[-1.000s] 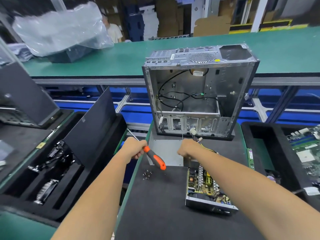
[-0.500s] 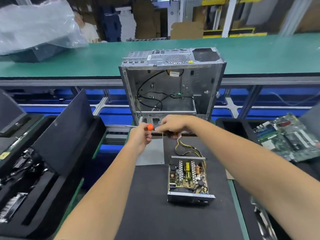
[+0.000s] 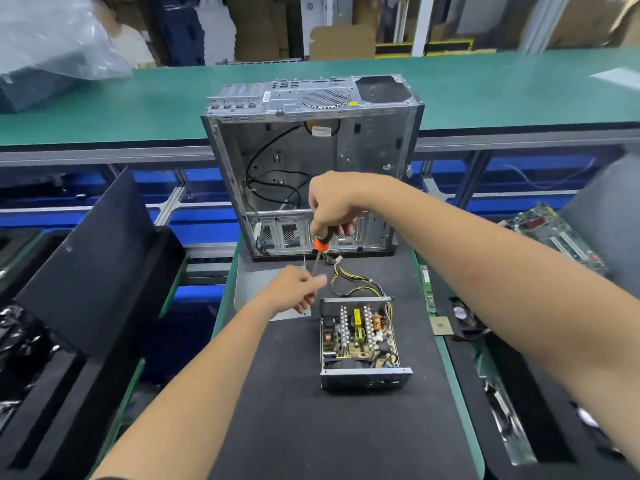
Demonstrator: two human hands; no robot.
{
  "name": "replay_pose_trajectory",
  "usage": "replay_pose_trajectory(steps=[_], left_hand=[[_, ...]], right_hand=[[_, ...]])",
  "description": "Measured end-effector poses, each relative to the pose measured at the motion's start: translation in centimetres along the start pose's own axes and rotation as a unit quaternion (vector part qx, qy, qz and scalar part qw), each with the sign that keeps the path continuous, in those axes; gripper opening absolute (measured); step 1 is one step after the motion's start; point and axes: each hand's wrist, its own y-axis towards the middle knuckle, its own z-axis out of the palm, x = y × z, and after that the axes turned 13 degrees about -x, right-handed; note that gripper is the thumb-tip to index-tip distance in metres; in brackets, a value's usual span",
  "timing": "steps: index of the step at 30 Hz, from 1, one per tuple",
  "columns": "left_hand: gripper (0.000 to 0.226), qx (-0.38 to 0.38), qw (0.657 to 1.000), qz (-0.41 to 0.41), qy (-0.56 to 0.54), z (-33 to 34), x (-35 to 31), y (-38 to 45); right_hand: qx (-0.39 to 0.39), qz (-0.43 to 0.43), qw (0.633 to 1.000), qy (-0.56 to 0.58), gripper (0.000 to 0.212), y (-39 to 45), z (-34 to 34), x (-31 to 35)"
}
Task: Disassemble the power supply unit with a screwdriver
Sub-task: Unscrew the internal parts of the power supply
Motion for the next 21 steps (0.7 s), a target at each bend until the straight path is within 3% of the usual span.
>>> replay_pose_trajectory(steps=[4,10,17,21], left_hand=[[0.039,0.009,0.979,0.085,0.185,-0.3,1.1,-0.3],[0.026,0.034,0.918,0.175,0.354,0.5,3.1,-0.9],[0.019,-0.009,0.940,0.144,0.308,2.0,5.4,-0.6],[0.028,-0.020,0.949,0.137,0.284,3.3,6.7,-0.1]], right_hand=[[0.047,-0.020,0.999,0.002,0.012,0.2,0.7,0.7],[0.086,-0.054,0.994,-0.038,0.012,0.2,4.1,1.8],[0.083,-0.087,0.987,-0.104,0.018,0.7,7.5,1.3],[0.098,-0.097,0.982,-0.127,0.020,1.0,8.5,0.9]])
